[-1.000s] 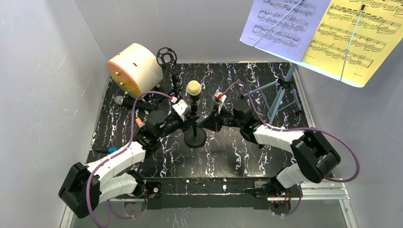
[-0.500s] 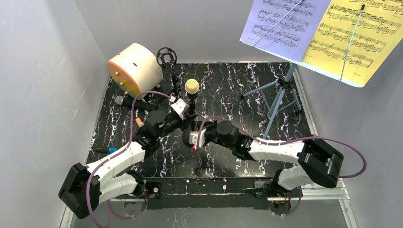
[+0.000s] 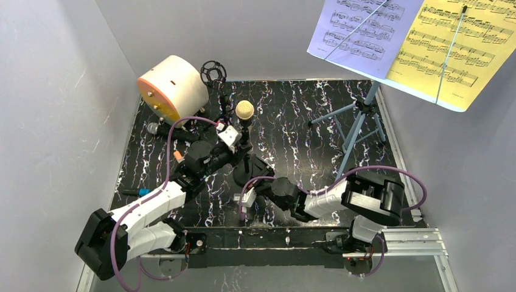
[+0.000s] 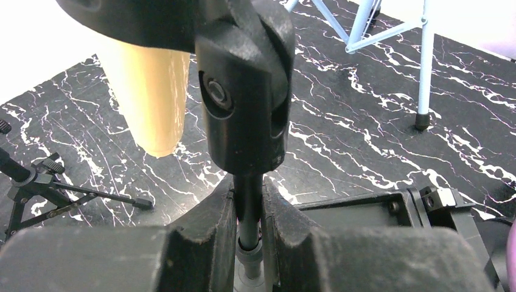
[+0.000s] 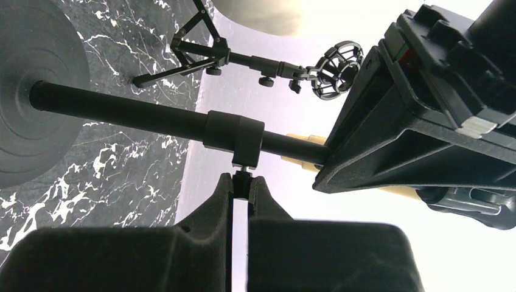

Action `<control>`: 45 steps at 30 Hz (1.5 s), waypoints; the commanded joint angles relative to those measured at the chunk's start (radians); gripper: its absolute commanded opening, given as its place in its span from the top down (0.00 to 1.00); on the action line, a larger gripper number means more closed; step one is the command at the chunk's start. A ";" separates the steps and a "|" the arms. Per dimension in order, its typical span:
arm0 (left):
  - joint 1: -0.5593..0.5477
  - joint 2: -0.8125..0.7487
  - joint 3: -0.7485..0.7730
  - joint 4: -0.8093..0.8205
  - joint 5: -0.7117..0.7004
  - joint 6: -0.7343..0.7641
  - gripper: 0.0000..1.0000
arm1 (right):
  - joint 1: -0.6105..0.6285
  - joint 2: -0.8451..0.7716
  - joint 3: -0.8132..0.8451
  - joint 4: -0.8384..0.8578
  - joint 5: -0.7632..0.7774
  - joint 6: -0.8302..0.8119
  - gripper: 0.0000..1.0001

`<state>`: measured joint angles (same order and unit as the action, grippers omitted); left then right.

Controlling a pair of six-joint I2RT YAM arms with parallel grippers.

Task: Pack up the instrument practice props
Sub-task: Unscrew the knob on the microphone stand.

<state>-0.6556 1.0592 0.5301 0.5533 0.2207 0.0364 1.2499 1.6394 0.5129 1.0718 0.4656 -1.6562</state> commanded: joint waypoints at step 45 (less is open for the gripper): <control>-0.015 -0.027 -0.024 0.027 0.069 0.008 1.00 | -0.586 -0.031 0.084 -0.019 -1.108 2.662 0.46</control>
<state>-0.6632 1.0576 0.5156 0.5602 0.2558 0.0448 0.6674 1.5700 0.5980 0.8650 -0.5472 0.8780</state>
